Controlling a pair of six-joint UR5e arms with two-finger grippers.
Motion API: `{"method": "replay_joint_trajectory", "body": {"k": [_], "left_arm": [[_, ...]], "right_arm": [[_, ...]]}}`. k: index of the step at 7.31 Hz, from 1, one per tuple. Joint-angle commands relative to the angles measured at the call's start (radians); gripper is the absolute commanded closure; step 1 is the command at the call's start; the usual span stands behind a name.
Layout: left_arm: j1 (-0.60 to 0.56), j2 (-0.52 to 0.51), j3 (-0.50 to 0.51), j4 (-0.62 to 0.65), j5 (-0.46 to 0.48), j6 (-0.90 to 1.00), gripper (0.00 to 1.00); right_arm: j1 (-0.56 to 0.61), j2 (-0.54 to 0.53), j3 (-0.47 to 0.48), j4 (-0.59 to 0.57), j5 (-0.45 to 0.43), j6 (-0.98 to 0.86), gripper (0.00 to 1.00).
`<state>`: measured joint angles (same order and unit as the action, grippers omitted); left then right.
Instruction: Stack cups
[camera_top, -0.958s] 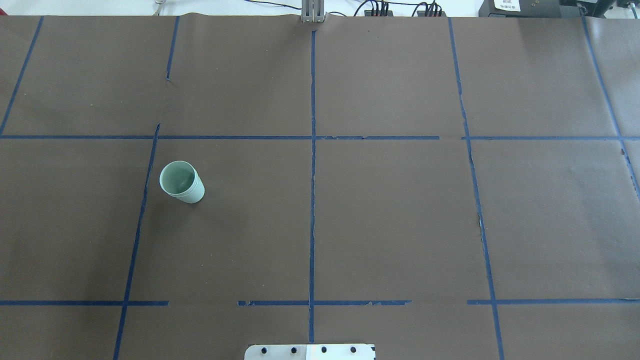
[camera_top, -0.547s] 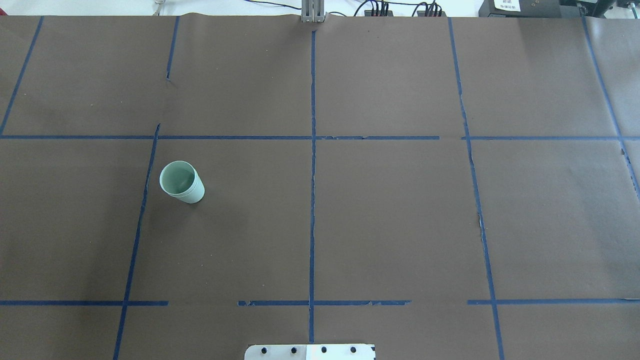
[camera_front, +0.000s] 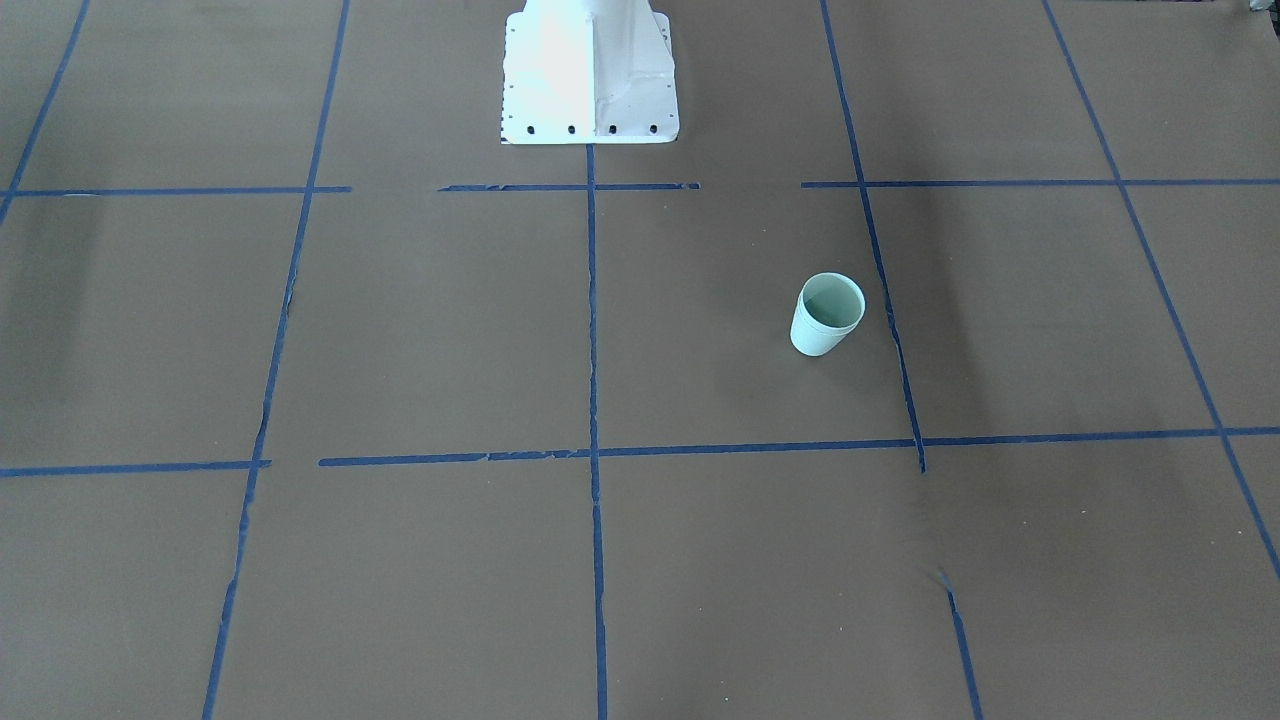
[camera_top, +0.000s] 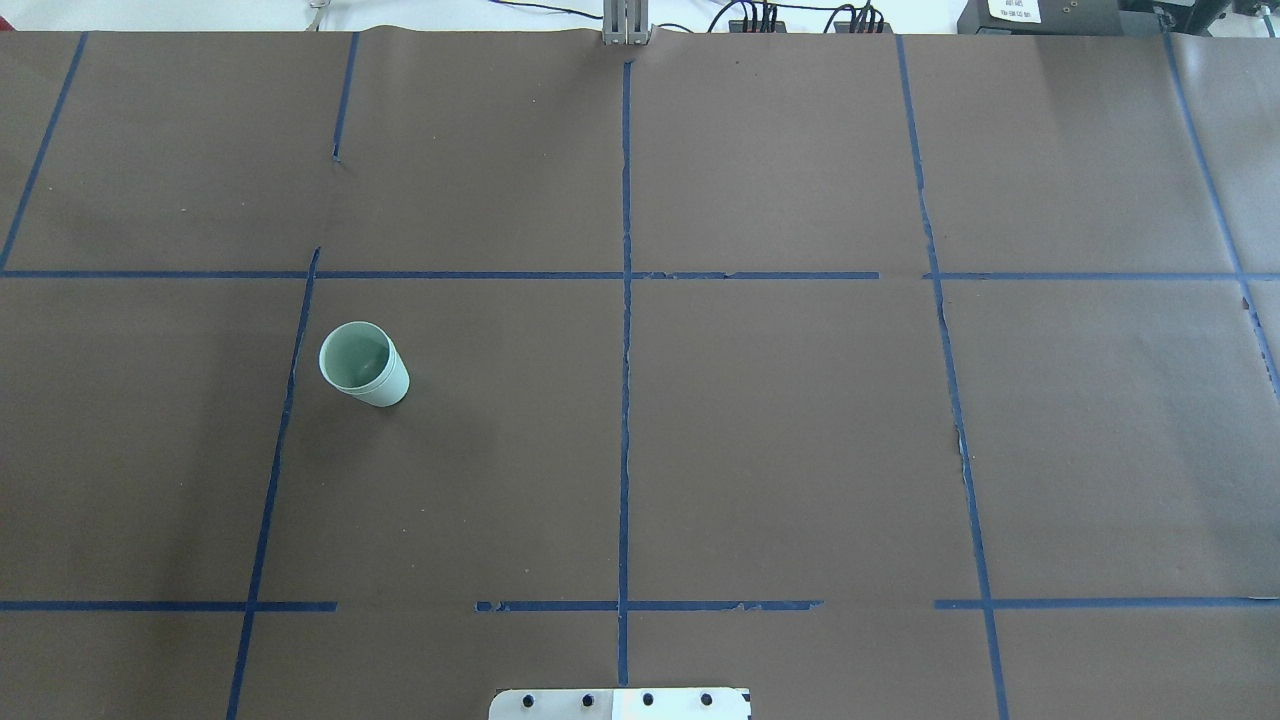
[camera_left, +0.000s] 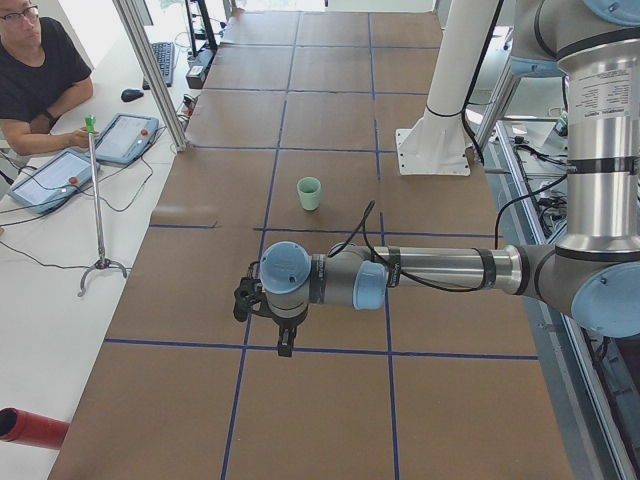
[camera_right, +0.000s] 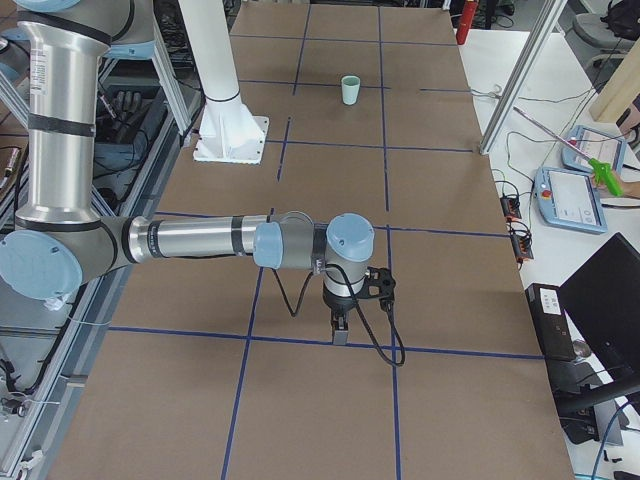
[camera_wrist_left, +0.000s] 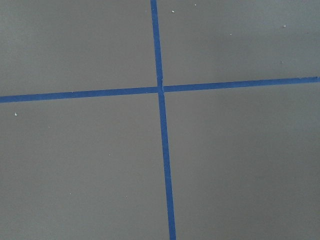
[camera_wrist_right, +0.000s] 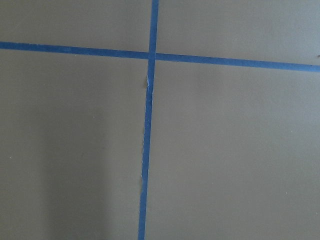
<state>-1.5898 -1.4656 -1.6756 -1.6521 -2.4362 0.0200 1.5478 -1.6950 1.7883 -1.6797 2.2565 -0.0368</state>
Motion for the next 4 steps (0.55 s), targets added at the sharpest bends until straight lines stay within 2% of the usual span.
{"method": "replay_joint_trajectory", "body": {"k": [1, 4], "left_arm": [[-0.001, 0.001, -0.001, 0.0, 0.0, 0.0, 0.0], [-0.001, -0.002, 0.008, 0.04, 0.006, 0.0, 0.0]], "right_arm": [[0.0, 0.0, 0.0, 0.0, 0.0, 0.0, 0.0], [0.0, 0.0, 0.0, 0.002, 0.0, 0.0, 0.0]]}}
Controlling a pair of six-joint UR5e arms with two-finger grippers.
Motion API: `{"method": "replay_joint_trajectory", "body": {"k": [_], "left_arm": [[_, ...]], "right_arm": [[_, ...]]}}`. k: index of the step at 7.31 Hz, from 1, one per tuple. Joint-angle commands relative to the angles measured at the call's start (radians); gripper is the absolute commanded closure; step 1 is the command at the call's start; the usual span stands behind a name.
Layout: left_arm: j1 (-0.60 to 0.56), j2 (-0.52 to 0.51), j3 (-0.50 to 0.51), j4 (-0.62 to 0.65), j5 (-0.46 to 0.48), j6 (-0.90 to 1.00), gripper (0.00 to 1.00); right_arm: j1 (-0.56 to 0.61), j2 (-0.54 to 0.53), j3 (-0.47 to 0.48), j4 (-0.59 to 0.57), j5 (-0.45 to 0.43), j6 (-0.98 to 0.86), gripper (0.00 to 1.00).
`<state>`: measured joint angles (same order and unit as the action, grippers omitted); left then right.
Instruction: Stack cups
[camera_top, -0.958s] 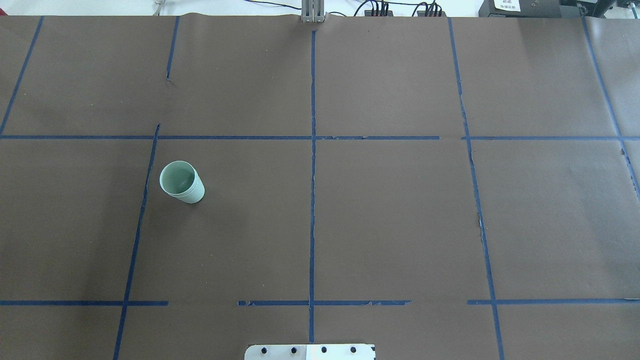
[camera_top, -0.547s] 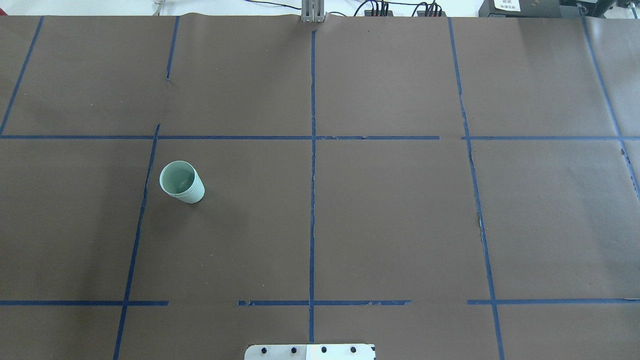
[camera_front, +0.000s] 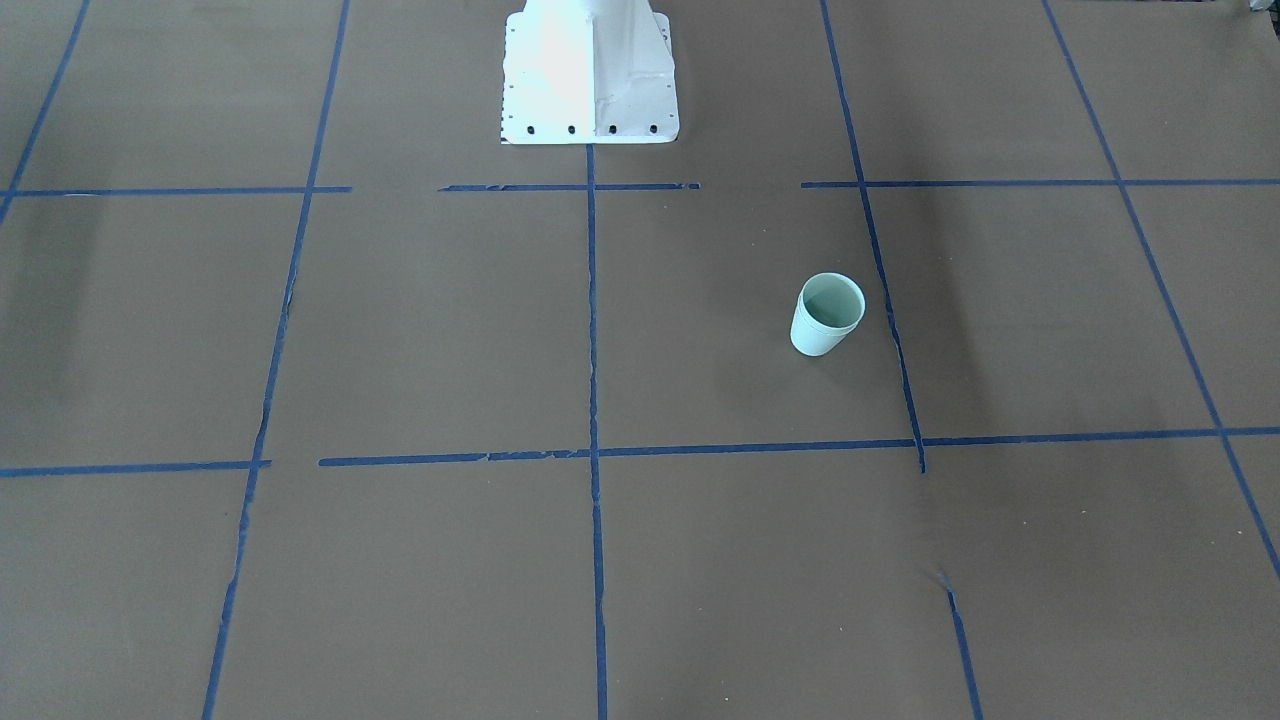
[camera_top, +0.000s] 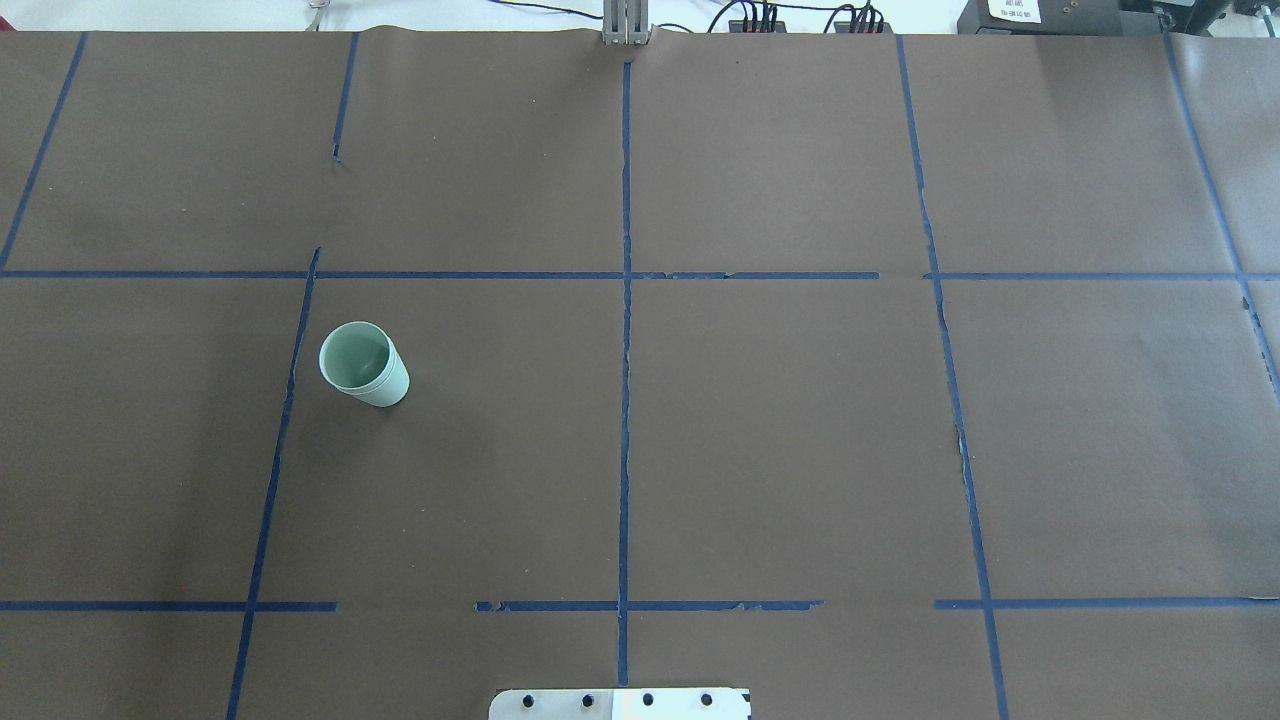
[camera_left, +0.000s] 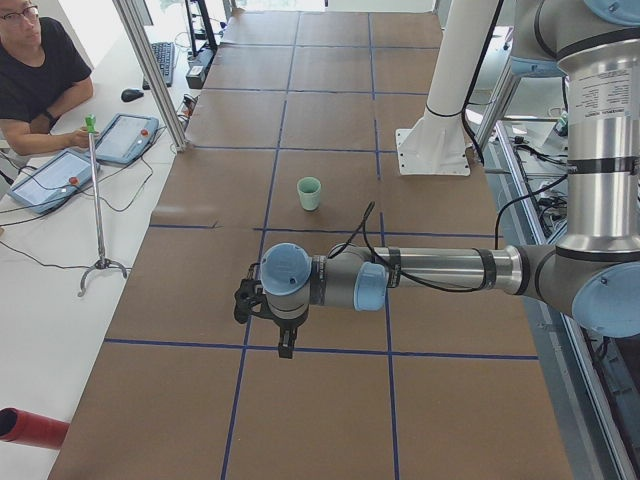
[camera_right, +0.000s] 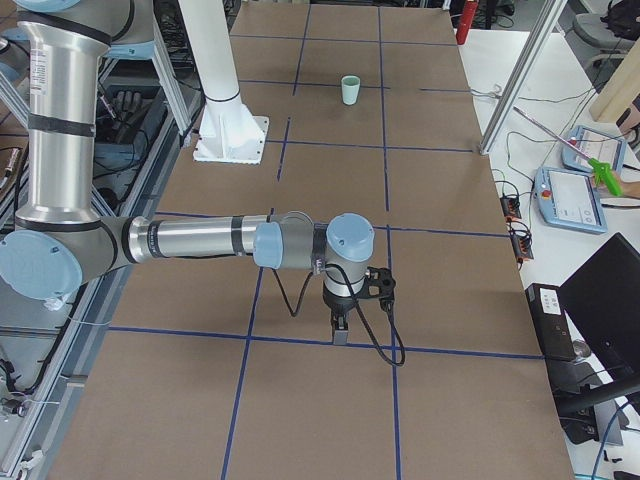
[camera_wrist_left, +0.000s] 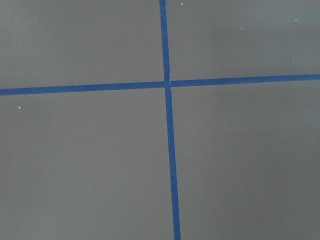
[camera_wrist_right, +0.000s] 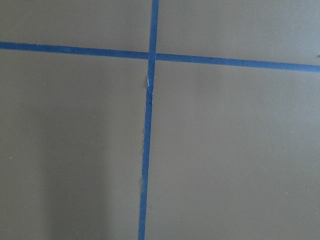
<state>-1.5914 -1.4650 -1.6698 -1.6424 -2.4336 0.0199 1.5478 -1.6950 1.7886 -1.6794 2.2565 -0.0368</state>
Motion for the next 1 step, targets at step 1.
{"method": "replay_joint_trajectory", "body": {"k": [1], "left_arm": [[-0.001, -0.011, -0.007, 0.091, 0.005, 0.0, 0.0]], "right_arm": [[0.0, 0.0, 0.0, 0.0, 0.0, 0.0, 0.0]]}}
